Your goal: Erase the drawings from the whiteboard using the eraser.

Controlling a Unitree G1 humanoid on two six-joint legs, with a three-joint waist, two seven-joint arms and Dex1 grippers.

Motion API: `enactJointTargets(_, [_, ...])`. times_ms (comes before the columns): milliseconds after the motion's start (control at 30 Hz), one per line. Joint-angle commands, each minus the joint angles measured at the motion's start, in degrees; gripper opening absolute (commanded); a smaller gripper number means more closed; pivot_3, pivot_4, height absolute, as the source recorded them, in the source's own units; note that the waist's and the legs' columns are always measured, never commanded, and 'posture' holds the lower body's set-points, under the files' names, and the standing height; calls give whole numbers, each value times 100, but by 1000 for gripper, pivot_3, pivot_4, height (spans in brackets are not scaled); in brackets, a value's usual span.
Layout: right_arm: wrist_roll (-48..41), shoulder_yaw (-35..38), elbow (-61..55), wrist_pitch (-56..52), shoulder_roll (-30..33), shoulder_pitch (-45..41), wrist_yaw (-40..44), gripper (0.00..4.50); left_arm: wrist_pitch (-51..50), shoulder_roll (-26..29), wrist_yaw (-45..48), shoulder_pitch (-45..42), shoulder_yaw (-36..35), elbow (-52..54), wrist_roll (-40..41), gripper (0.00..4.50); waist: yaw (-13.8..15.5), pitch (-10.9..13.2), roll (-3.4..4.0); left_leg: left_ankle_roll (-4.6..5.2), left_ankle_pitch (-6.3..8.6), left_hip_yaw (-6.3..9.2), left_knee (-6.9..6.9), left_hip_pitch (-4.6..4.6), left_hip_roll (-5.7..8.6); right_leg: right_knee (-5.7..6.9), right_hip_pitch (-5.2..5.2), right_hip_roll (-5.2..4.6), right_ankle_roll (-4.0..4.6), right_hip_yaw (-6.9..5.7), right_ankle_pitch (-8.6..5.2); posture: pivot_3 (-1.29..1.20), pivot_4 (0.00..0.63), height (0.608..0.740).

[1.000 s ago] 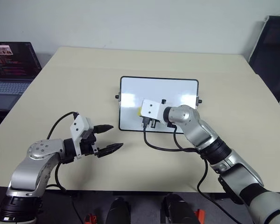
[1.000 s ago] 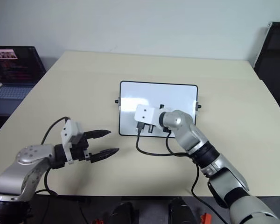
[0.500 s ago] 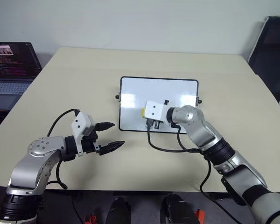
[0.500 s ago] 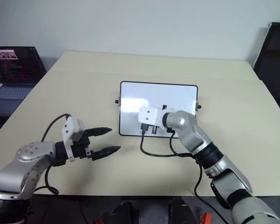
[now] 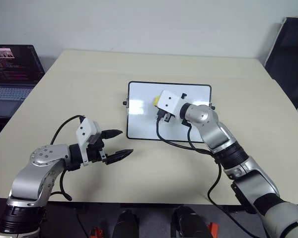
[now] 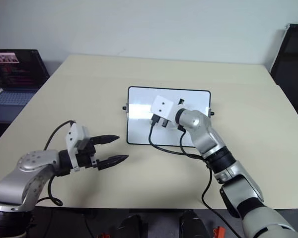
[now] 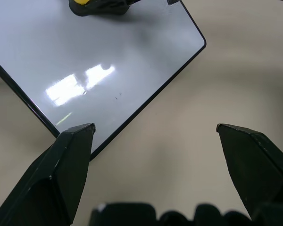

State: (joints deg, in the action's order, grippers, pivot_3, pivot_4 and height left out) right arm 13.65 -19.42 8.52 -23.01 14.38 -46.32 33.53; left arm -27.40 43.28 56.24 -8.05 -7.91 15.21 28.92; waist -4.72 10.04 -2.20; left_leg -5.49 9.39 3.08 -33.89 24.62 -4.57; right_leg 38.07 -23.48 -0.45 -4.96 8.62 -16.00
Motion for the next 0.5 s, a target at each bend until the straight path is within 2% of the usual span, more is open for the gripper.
enactJointTargets(33, [-838, 640, -1269, -545, 68, 381, 434, 1102, -49, -125, -253, -69, -226, 152, 166, 4500, 5, 1, 1, -2, 1, 1, -1, 11, 0, 1, -8, 0, -10, -1, 7, 0, 150, 740])
enactJointTargets(267, [-1616, 1196, -3430, -1597, 953, 1874, 884, 1102, -157, -127, -411, 103, -376, 400, 283, 4500, 11, 2, 2, -17, 15, 4, 3, 20, 0, -3, -14, -2, -12, -6, -3, 0, 150, 740])
enactJointTargets(400, [-1907, 1663, -4356, -2260, 1178, 2617, 649, 1102, -334, -101, -486, -248, -307, 591, 442, 4500, 10, 2, 2, -17, 14, 4, -3, 19, 0, 1, -15, -2, -23, -3, -24, 0, 150, 740])
enactJointTargets(500, [-1947, 2399, -4880, -2756, 1207, 3357, 233, 1102, -503, -136, -364, -776, -18, 669, 568, 4500, 14, 0, -2, -18, 13, 2, -14, 17, 2, -3, -8, -2, -16, 1, -24, 0, 150, 740])
